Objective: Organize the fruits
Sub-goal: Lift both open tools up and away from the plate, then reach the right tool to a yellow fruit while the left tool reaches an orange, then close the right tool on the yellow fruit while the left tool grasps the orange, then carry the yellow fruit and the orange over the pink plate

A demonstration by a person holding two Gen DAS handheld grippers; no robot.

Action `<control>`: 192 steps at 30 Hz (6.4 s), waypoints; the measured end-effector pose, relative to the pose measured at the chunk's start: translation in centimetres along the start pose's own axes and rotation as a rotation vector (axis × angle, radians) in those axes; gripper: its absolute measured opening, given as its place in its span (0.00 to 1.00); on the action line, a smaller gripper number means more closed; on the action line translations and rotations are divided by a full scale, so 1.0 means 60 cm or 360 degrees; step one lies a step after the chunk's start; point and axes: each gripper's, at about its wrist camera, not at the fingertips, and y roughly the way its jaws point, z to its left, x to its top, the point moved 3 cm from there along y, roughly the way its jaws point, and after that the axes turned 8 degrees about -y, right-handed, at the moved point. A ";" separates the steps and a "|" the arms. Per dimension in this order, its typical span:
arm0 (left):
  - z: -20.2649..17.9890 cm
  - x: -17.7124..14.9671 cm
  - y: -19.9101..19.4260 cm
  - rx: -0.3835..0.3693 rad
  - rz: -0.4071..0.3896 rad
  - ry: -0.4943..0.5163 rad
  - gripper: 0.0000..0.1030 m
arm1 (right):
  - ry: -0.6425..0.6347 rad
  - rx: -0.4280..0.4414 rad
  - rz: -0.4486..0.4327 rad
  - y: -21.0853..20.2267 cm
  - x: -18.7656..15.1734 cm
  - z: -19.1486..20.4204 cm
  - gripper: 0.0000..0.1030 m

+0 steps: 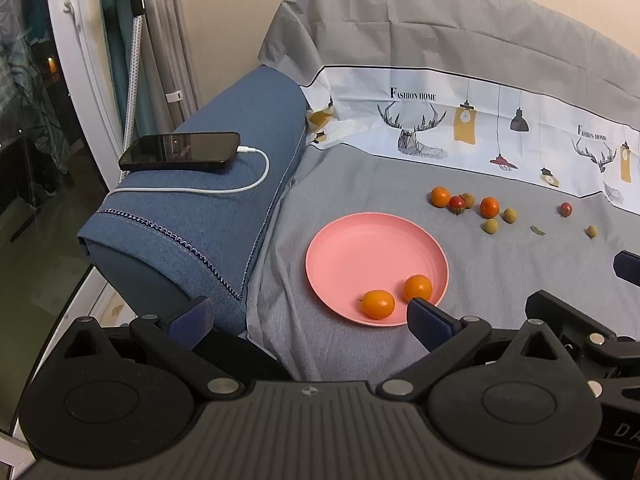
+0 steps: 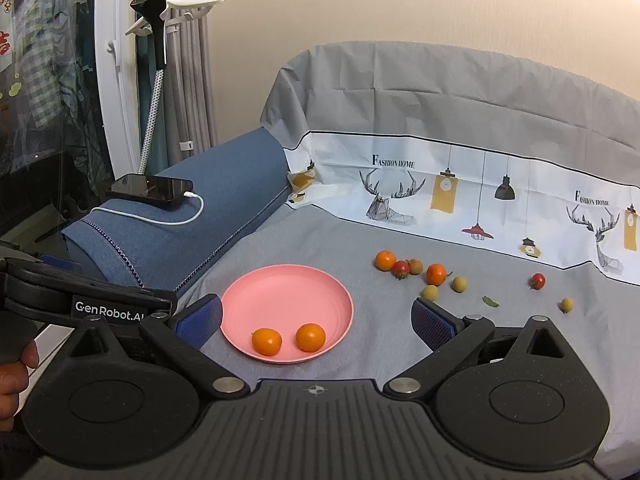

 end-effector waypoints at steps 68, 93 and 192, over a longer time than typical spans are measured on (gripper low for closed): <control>-0.353 0.219 0.672 -0.0223 0.0697 -0.0010 1.00 | 0.0716 -0.0914 0.0482 0.454 -0.227 -0.643 0.99; -0.353 0.218 0.608 -0.0288 0.0596 0.0104 0.40 | 0.0637 -0.0921 0.0263 0.414 -0.198 -0.623 0.26; -0.029 0.078 0.228 -0.0231 0.0400 -0.0127 0.40 | 0.0066 0.0084 0.0403 0.239 -0.022 -0.045 0.26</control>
